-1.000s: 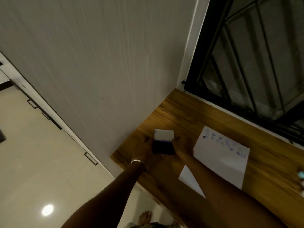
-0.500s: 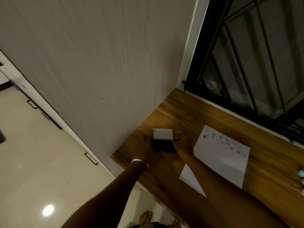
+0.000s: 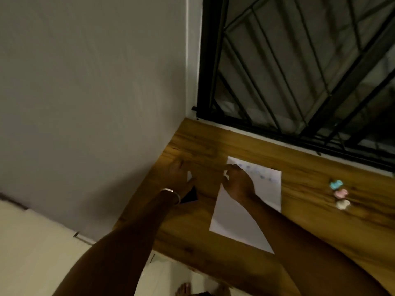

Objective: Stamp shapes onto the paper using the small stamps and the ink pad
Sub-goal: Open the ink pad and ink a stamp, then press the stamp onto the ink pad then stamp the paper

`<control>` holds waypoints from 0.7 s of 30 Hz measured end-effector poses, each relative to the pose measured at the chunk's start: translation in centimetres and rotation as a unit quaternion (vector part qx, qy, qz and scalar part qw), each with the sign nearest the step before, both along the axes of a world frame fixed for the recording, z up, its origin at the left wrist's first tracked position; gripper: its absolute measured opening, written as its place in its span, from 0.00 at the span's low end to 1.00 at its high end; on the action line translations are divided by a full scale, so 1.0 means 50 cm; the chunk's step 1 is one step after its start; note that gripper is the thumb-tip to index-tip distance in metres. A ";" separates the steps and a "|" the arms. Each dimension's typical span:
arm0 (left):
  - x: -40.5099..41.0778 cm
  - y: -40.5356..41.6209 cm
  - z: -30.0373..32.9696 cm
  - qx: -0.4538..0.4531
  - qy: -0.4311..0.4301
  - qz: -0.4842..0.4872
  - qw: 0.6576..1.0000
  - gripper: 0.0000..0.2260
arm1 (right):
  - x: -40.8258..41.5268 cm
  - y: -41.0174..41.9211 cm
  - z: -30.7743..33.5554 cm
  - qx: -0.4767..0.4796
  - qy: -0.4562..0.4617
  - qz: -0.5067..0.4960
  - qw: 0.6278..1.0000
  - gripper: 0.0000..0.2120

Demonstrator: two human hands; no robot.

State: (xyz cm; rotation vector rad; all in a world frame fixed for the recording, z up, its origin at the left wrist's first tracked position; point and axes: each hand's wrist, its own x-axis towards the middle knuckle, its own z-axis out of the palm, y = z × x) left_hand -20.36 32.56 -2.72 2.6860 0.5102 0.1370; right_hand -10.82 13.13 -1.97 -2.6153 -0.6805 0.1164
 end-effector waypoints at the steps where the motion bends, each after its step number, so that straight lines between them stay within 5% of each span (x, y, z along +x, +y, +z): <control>1: 0.019 -0.010 0.005 -0.017 0.020 -0.010 1.000 0.31 | 0.000 -0.018 0.005 0.001 -0.012 -0.009 1.000 0.15; 21: 0.237 -0.457 -0.002 -0.037 0.016 -0.273 0.961 0.23 | 0.034 -0.472 0.033 -0.129 0.041 -0.285 0.949 0.15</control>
